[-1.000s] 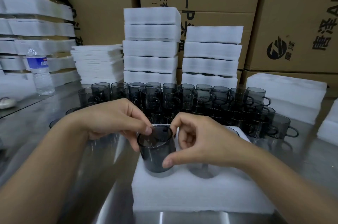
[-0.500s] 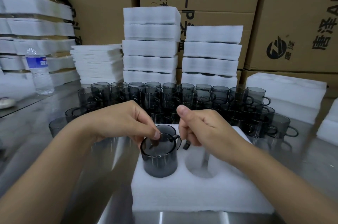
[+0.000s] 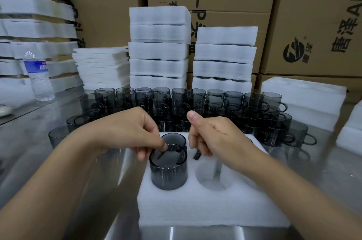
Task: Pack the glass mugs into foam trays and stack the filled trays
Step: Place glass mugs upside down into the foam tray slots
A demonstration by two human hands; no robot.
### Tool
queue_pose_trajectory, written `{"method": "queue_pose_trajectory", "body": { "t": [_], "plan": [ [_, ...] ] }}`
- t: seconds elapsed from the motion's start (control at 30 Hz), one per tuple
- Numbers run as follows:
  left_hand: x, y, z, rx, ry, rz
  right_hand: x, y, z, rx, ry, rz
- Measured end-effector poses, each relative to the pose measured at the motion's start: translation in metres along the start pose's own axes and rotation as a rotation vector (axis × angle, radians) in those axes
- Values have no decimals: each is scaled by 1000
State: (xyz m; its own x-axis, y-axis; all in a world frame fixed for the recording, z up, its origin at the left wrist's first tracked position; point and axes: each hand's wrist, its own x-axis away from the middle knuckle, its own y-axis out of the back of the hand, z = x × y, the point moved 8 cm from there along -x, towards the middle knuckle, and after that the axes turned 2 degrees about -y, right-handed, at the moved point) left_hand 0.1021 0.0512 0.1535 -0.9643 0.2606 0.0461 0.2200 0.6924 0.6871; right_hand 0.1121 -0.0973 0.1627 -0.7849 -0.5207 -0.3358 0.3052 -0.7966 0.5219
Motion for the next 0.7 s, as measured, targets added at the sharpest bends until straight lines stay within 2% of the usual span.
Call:
{"method": "queue_pose_trajectory", "body": {
  "t": [0.17, 0.33, 0.5, 0.6, 0.7],
  "plan": [
    [-3, -4, 2, 15, 34, 8, 0, -3, 0, 61, 29, 17],
    [2, -8, 2, 21, 24, 118, 2, -15, -5, 165, 16, 144],
    [6, -5, 11, -68, 26, 212, -1, -11, -6, 328, 17, 86],
    [6, -6, 22, -123, 88, 249, -1, -16, -10, 436, -33, 127],
    [5, -8, 35, -282, 198, 283, 1, -22, -17, 543, -83, 184]
  ]
}}
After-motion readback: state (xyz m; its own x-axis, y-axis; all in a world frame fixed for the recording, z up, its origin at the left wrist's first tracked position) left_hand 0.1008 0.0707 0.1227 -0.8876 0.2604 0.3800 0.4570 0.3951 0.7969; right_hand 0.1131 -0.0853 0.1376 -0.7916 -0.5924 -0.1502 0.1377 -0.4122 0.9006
